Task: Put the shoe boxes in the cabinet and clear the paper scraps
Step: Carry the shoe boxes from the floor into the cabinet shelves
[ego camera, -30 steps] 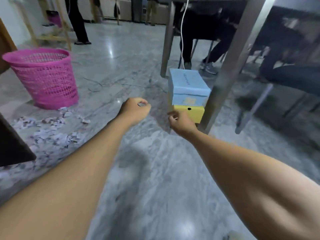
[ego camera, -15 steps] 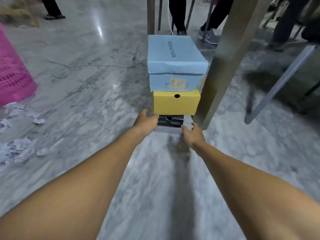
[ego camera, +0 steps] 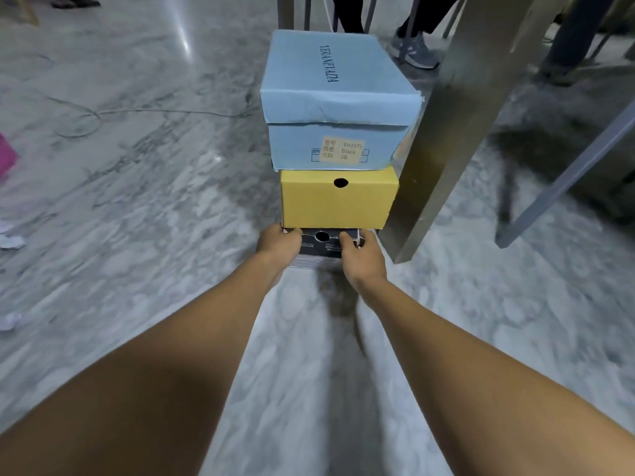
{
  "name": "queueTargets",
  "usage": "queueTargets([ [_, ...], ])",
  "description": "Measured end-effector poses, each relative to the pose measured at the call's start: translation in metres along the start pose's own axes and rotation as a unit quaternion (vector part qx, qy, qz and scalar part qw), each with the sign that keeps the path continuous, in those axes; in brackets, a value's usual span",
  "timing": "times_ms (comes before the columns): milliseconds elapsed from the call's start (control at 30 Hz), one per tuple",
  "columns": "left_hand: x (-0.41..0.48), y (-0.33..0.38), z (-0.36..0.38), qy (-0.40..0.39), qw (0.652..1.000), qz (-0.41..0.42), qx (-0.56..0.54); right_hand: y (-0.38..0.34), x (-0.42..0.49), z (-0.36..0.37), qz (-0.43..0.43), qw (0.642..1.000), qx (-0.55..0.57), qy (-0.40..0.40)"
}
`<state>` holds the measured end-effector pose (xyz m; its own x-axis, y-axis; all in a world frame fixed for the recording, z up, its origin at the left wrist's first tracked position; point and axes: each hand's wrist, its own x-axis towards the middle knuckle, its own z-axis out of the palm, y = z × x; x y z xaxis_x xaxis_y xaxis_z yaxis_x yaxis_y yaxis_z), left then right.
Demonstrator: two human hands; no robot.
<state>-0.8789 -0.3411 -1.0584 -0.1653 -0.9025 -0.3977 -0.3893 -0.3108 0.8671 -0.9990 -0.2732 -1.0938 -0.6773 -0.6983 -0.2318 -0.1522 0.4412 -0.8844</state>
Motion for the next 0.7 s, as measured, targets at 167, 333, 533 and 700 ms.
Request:
queueTargets([
  [167,-0.003,-0.004,-0.004,0.0,0.999,-0.019,-0.037,-0.006,-0.008,-0.015,0.01,0.999,-0.017,-0.031],
  [333,-0.031,-0.025,-0.017,0.003,0.998,-0.028,-0.05,0.002,-0.041,-0.018,0.022,0.998,-0.015,-0.052],
  [533,-0.088,-0.075,-0.065,0.032,0.995,-0.042,-0.082,0.012,-0.129,-0.001,0.023,0.996,0.02,-0.08],
  [700,-0.147,-0.117,-0.118,0.07,0.988,-0.077,-0.114,0.016,-0.209,0.025,0.019,0.993,0.016,-0.111],
])
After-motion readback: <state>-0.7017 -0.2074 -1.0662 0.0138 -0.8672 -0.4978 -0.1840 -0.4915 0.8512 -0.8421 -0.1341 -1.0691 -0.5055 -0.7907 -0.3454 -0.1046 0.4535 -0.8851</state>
